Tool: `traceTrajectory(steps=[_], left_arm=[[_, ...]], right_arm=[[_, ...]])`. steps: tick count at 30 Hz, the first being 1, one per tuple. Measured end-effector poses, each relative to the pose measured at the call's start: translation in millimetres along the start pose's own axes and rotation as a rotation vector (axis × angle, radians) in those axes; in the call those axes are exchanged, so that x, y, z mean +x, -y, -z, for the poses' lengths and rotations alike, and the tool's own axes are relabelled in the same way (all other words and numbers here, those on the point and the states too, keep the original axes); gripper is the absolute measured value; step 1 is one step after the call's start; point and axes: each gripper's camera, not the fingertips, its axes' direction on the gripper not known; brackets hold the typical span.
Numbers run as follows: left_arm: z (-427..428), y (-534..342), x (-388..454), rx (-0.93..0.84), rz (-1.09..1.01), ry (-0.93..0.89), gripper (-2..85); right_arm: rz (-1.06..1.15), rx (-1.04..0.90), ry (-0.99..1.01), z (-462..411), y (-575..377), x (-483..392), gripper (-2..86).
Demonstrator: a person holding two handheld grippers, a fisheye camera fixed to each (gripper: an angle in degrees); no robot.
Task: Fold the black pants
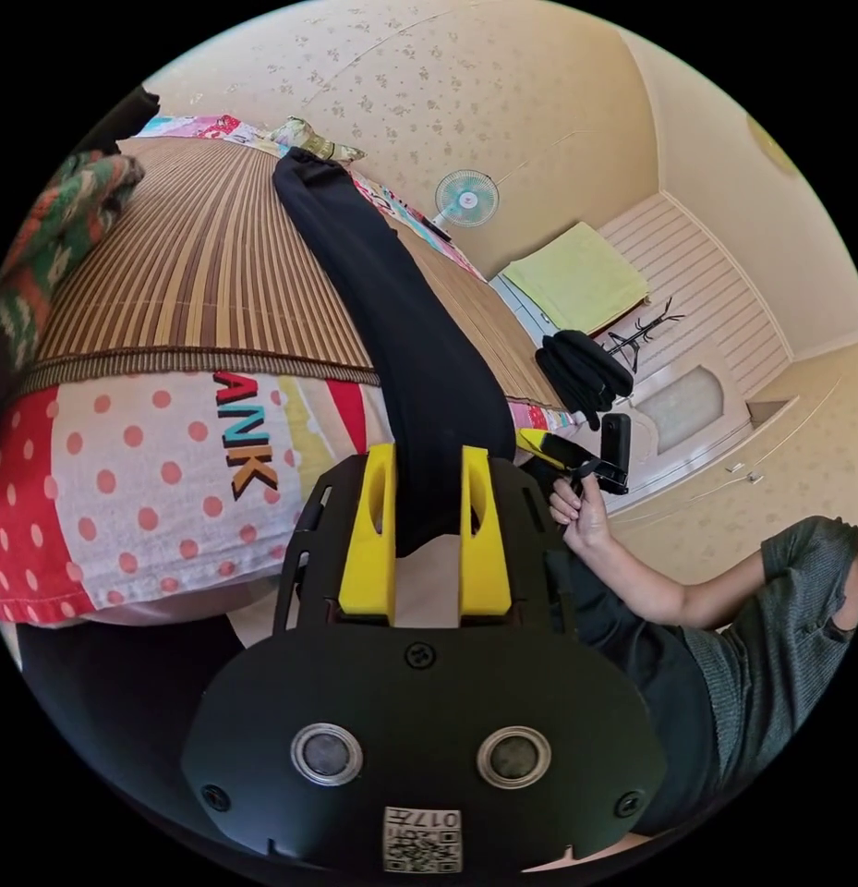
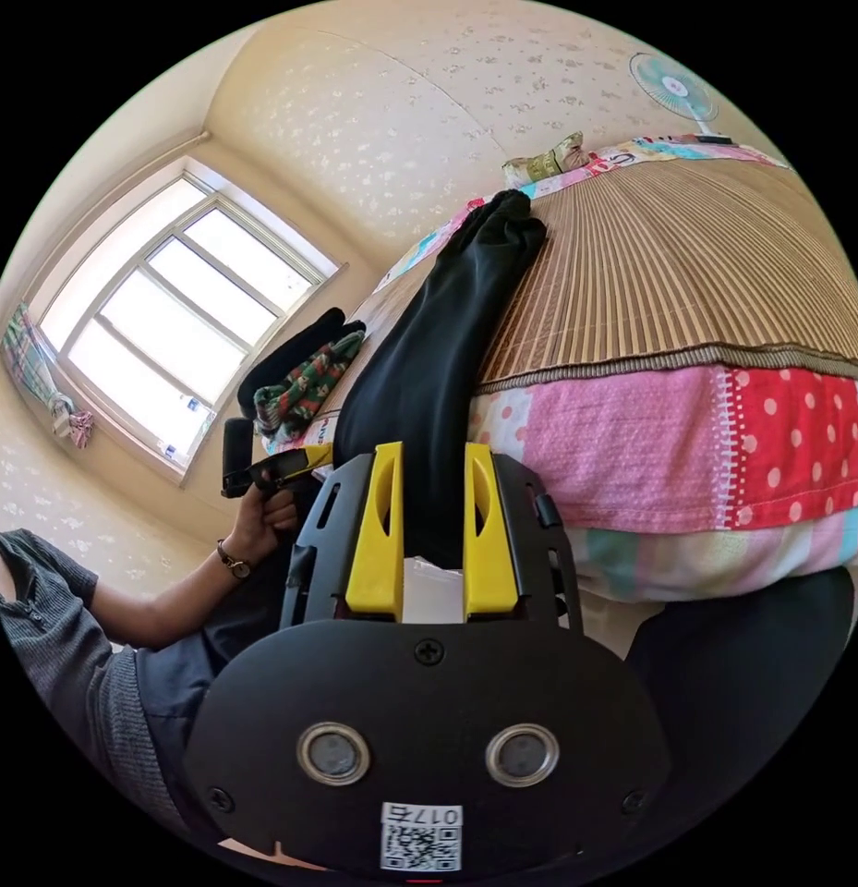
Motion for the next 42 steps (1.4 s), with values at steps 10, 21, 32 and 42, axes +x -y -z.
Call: traceTrajectory(steps=[10,21,32,42], left_arm=[[-5,-13,5,0.013,0.086,-0.091,9.0],[-28,-26,34,-0.127,0.099,-0.194,4.8],[116,-101,195,0.253,-0.288,-0.573,4.0],[262,-99,458,0.502,-0.747,-0.618,4.1]], right_arm=[[-0.083,0.008,0.102,25,9,44,9.9],[-0.152,-0.229,0.190,47,41,77,3.7],[0.258,0.004,0.708,208,44,-10,2.4],[0.768,0.261,0.729,407,69,-193,1.9]])
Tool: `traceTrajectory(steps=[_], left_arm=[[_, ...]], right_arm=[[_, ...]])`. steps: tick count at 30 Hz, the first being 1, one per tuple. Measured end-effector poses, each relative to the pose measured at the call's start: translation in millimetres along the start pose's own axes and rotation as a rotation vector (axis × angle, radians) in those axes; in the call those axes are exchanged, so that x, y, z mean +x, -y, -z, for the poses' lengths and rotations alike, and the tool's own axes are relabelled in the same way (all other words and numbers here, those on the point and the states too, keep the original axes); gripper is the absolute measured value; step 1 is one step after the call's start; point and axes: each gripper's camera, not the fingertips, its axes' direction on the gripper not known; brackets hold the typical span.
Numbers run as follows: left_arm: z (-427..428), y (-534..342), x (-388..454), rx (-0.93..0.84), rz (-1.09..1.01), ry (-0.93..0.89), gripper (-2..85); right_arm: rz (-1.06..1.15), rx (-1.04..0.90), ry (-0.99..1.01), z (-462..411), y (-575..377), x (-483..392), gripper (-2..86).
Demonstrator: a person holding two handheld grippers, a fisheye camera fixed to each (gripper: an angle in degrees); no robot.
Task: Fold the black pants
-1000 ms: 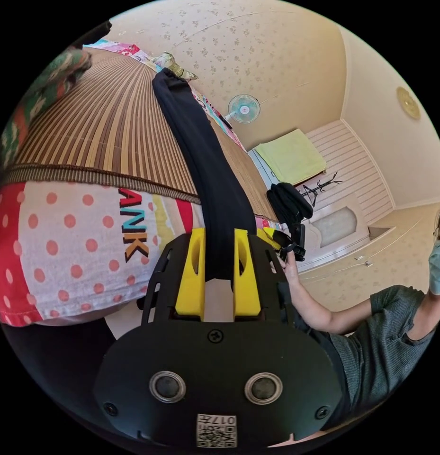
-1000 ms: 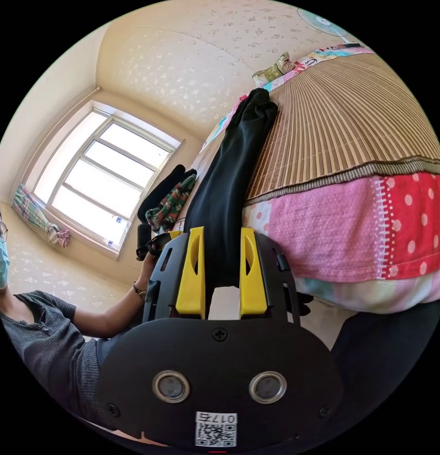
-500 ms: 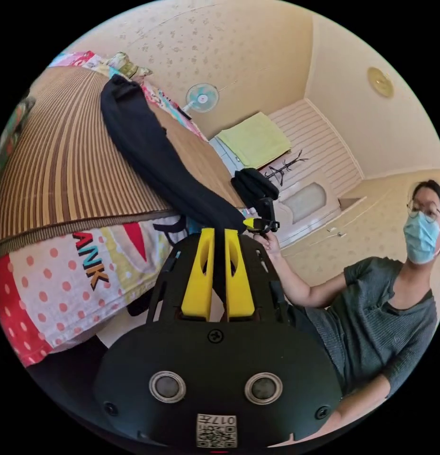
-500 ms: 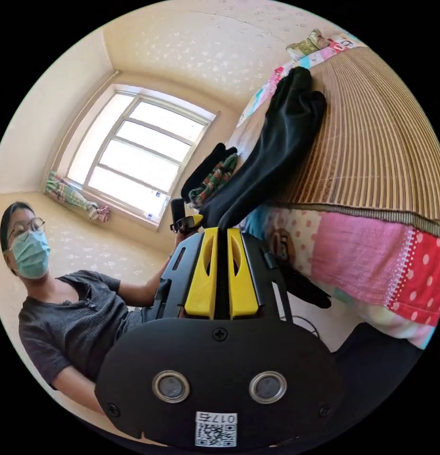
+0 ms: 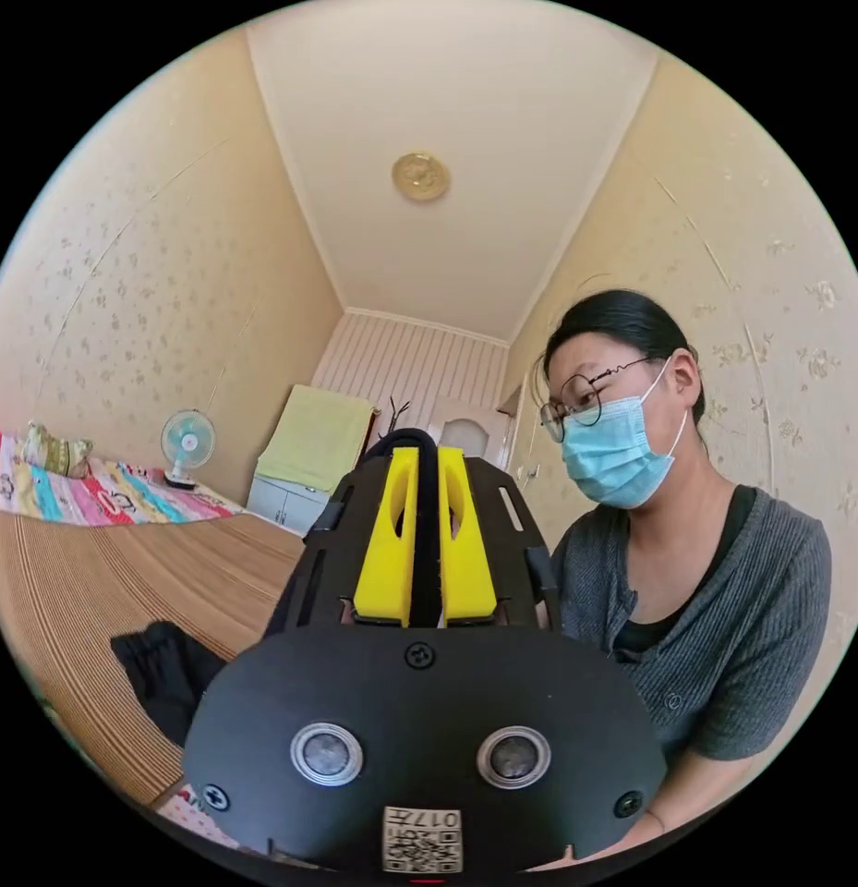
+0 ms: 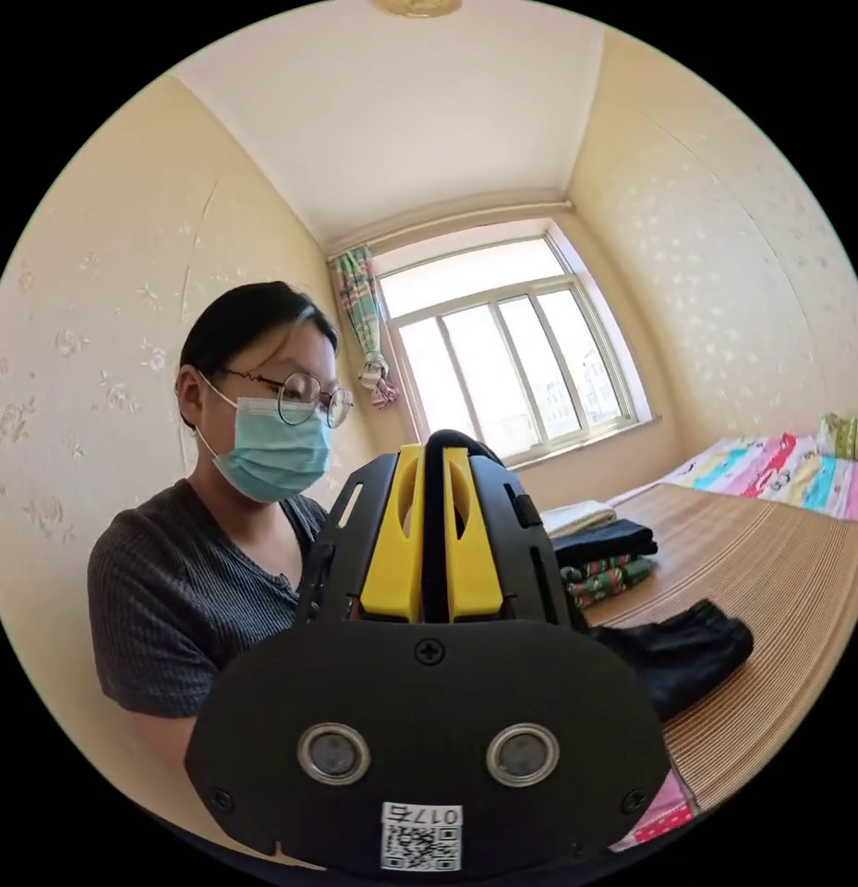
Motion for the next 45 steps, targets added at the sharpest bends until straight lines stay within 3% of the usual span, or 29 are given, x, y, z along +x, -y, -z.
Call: traceTrajectory(steps=[7,11,15,19,26,32,37,39,42,45], left_arm=[[-60,118,91,0.048,-0.176,-0.055,4.1],[-85,158,89,0.027,-0.070,0.012,4.1],[-106,168,13,0.029,0.132,0.119,4.1],[-117,181,-103,0.049,0.322,0.199,4.0],[-141,224,-186,0.030,0.150,0.546,4.0],[-136,114,-257,-0.246,0.325,0.568,4.4],[-149,-100,-259,-0.646,0.540,0.571,4.7],[-151,-166,-244,-0.724,0.605,0.550,4.8],[-141,-222,-216,-0.725,0.662,0.598,5.0],[-121,-217,-205,-0.648,0.651,0.647,5.1]], right_arm=[[0.170,0.068,-0.014,19,95,-69,1.7],[0.171,0.069,-0.134,22,135,-82,1.6],[0.063,0.076,-0.379,23,148,-42,1.7],[-0.100,0.042,-0.500,18,166,42,1.7],[-0.122,-0.029,-0.736,-26,199,169,1.8],[-0.297,-0.255,-0.783,-46,83,245,1.9],[-0.558,-0.458,-0.720,-40,-98,288,2.1],[-0.724,-0.490,-0.642,-32,-188,291,2.2],[-0.834,-0.434,-0.570,-21,-263,279,2.6],[-0.877,-0.311,-0.584,0,-290,273,3.3]])
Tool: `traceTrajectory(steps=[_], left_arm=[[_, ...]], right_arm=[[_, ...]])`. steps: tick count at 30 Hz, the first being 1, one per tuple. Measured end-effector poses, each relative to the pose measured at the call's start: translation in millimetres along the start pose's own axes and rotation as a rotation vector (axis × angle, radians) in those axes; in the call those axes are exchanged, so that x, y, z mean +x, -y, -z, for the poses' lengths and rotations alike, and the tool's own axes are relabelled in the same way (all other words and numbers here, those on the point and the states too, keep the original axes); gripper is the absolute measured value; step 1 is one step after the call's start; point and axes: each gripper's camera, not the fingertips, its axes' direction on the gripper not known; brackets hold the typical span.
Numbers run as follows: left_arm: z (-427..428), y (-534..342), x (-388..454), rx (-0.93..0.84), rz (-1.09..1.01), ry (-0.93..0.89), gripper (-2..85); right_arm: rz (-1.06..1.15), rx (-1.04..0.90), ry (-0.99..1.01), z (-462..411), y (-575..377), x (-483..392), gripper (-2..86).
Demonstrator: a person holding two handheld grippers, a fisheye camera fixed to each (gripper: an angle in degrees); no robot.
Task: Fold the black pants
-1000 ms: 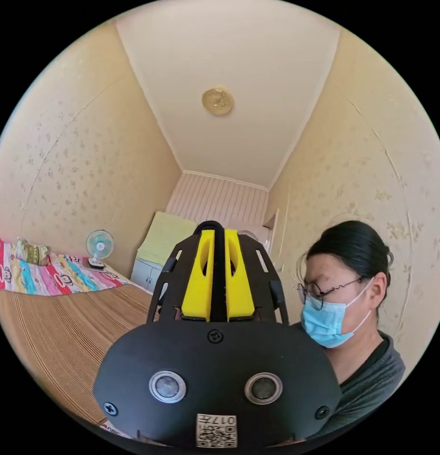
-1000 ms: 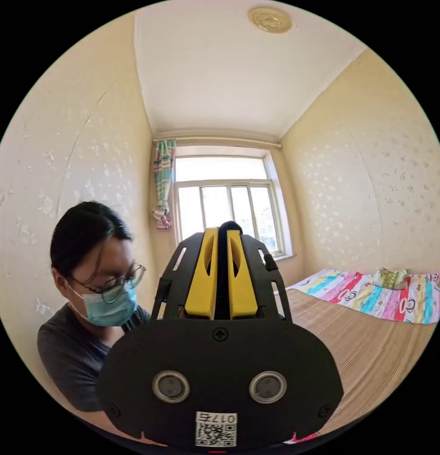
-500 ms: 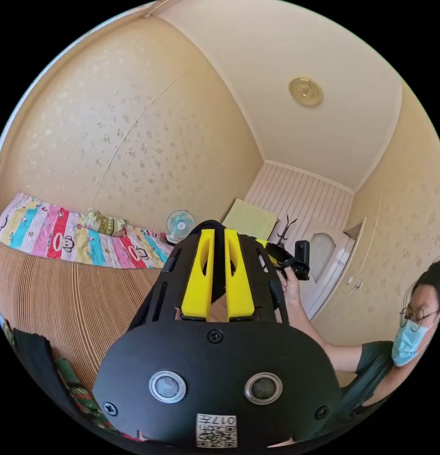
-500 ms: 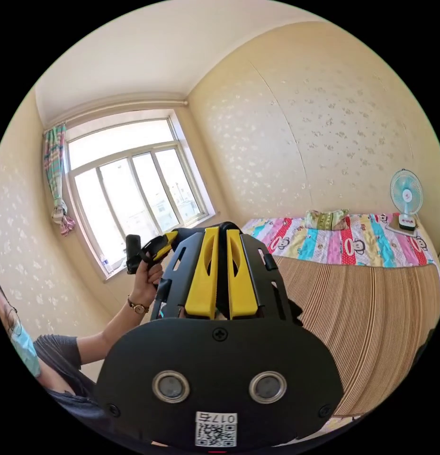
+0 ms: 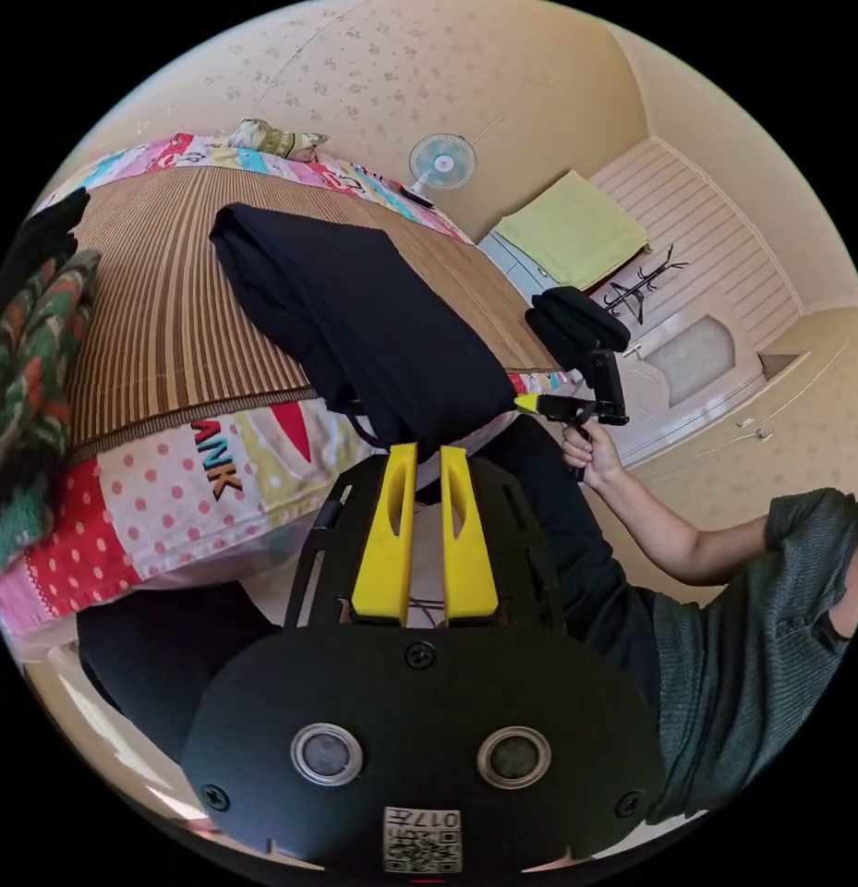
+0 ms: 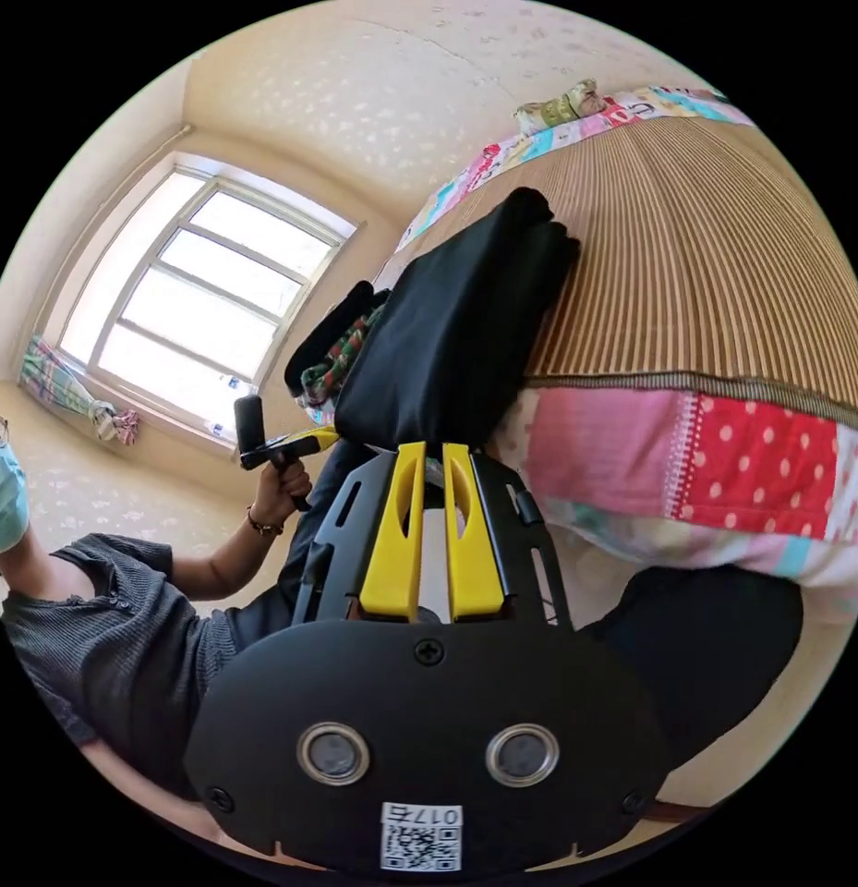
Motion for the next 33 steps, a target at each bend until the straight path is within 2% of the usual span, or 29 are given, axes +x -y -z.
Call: traceTrajectory(steps=[3,5,8,11,15,17,19,21,22,23,27,31,33], left_arm=[[36,19,-12,0.160,0.042,0.031,6.3],[45,46,-30,0.184,0.089,0.002,8.9],[40,98,-73,0.176,0.218,-0.055,15.2],[35,125,-108,0.273,0.358,-0.048,18.2],[1,166,-135,0.159,0.438,0.005,19.8],[-9,177,-138,0.106,0.440,-0.034,18.8],[-30,189,-144,0.017,0.464,-0.180,16.9],[-32,194,-147,-0.019,0.455,-0.215,14.6],[-26,199,-145,-0.039,0.422,-0.215,12.9],[-21,201,-143,-0.048,0.404,-0.214,12.2],[40,219,-105,-0.063,0.288,-0.154,10.8],[144,243,-66,-0.054,0.167,-0.005,10.8],[203,251,-51,-0.031,0.116,0.055,10.7]], right_arm=[[-0.056,0.163,0.009,17,5,15,5.3],[-0.094,0.217,0.027,19,20,24,8.1],[-0.123,0.238,0.055,4,54,36,13.4],[-0.162,0.221,0.067,-25,89,49,16.9],[-0.134,0.103,0.017,-76,134,49,20.4],[-0.092,0.043,0.034,-97,149,45,20.5],[-0.059,-0.030,0.056,-118,163,40,19.8],[-0.033,-0.165,0.056,-145,176,35,17.1],[-0.036,-0.172,0.070,-147,177,35,16.4],[-0.055,-0.193,0.149,-151,179,39,14.8],[-0.041,-0.138,0.494,-165,175,31,11.6],[0.035,-0.072,0.622,-183,188,-19,11.0],[0.115,-0.039,0.666,-200,207,-72,10.8]])
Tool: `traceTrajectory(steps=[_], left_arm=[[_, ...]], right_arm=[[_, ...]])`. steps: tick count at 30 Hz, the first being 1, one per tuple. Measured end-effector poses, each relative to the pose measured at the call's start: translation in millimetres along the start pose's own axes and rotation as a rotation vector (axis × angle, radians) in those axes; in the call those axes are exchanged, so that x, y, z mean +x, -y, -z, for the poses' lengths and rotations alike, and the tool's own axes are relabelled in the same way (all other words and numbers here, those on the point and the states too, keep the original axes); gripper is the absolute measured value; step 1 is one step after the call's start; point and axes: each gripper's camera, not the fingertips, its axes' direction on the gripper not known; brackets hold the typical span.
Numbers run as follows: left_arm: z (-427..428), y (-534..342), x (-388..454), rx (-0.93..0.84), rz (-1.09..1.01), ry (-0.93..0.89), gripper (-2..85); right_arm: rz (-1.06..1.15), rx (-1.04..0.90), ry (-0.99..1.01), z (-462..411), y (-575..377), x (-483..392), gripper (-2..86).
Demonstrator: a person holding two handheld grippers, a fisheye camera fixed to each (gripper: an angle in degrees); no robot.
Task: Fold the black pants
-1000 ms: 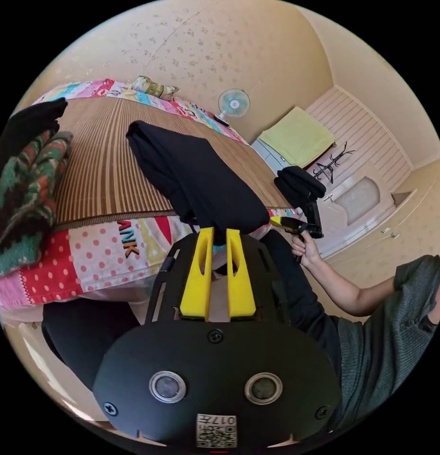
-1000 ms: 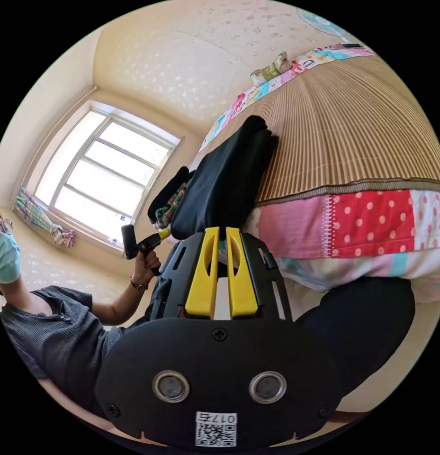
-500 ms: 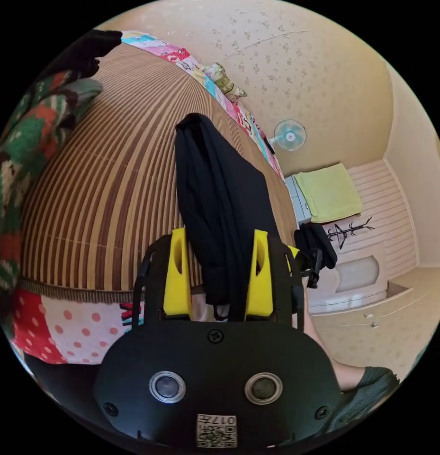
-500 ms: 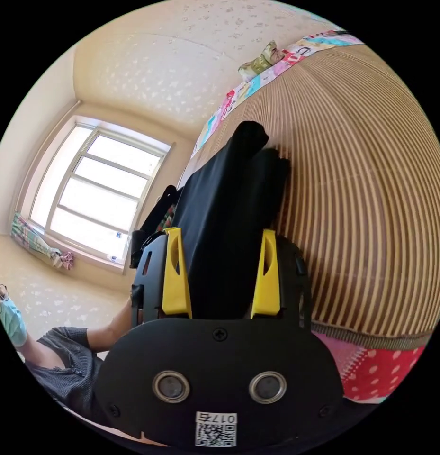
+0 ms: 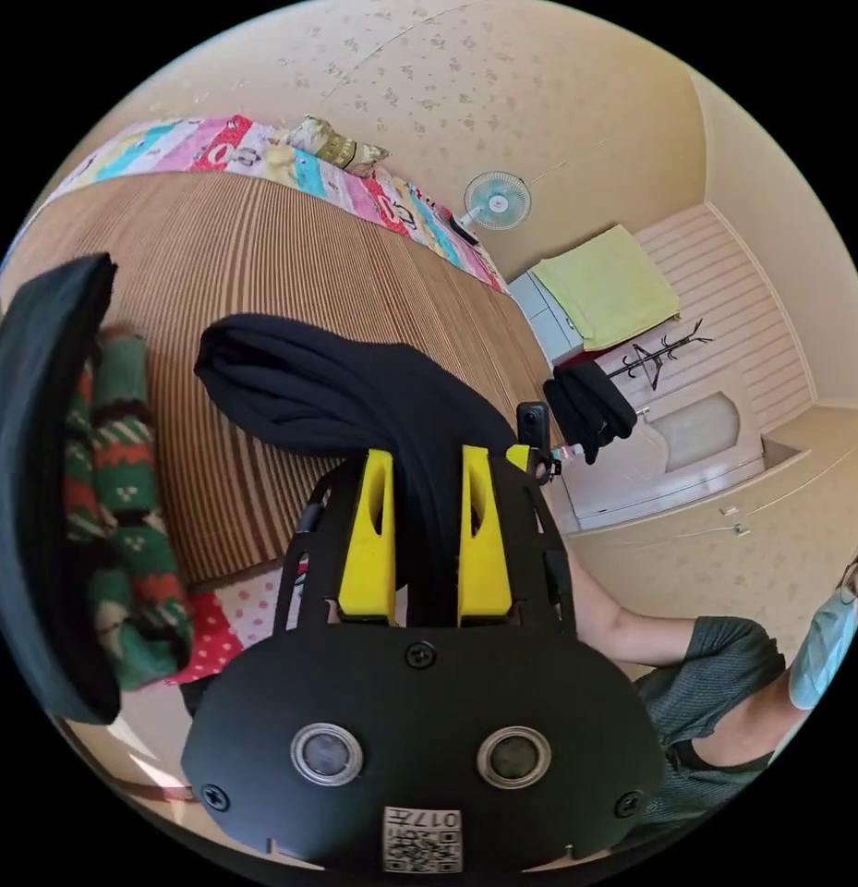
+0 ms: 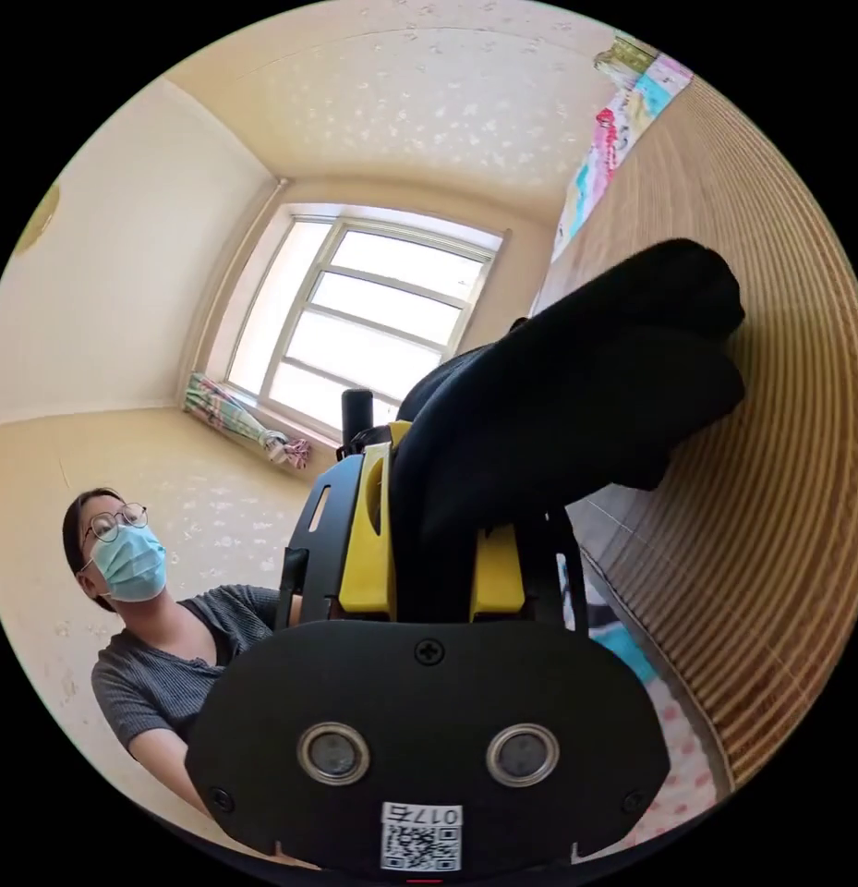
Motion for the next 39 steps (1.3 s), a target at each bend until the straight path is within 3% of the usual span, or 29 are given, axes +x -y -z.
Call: traceTrajectory(steps=[6,8,10,12,14,18,20,23,26,29,33,36,39], left_arm=[[209,16,15,0.082,-0.118,0.152,11.8],[255,17,-8,0.076,-0.040,0.222,13.2],[296,2,-62,0.068,0.185,0.368,15.7],[308,-27,-103,0.100,0.307,0.500,15.6],[299,-66,-137,0.118,0.400,0.563,14.8],[217,-155,-138,0.199,0.249,0.368,10.8],[181,-190,-120,0.240,0.235,0.372,8.5],[150,-250,-71,0.445,0.233,0.417,4.8],[122,-291,-22,0.615,0.074,0.310,3.1],[69,-291,-4,0.557,0.008,0.333,0.1],[-21,-252,-37,0.288,-0.039,0.461,-0.9],[-51,-240,-72,0.296,-0.026,0.457,-1.0],[-87,-240,-103,0.274,-0.076,0.532,-1.0]], right_arm=[[0.196,0.084,0.038,-129,60,-88,11.2],[0.153,0.083,-0.009,-172,75,-97,11.8],[0.026,0.014,-0.068,-219,89,-84,13.0],[-0.097,-0.203,-0.272,-274,95,-44,14.4],[-0.187,-0.329,-0.395,-293,79,-12,13.8],[0.028,-0.310,-0.209,-264,14,-9,5.3],[0.057,-0.327,-0.219,-244,-12,-11,3.3],[0.092,-0.335,-0.305,-197,-53,-20,1.4],[0.068,-0.350,-0.521,-139,-90,-36,0.9],[0.019,-0.300,-0.800,-72,-127,-63,0.6],[-0.019,-0.166,-1.179,14,-172,-120,0.5],[-0.109,-0.043,-1.310,71,-201,-152,0.5],[-0.202,0.124,-1.274,131,-230,-173,0.5]])
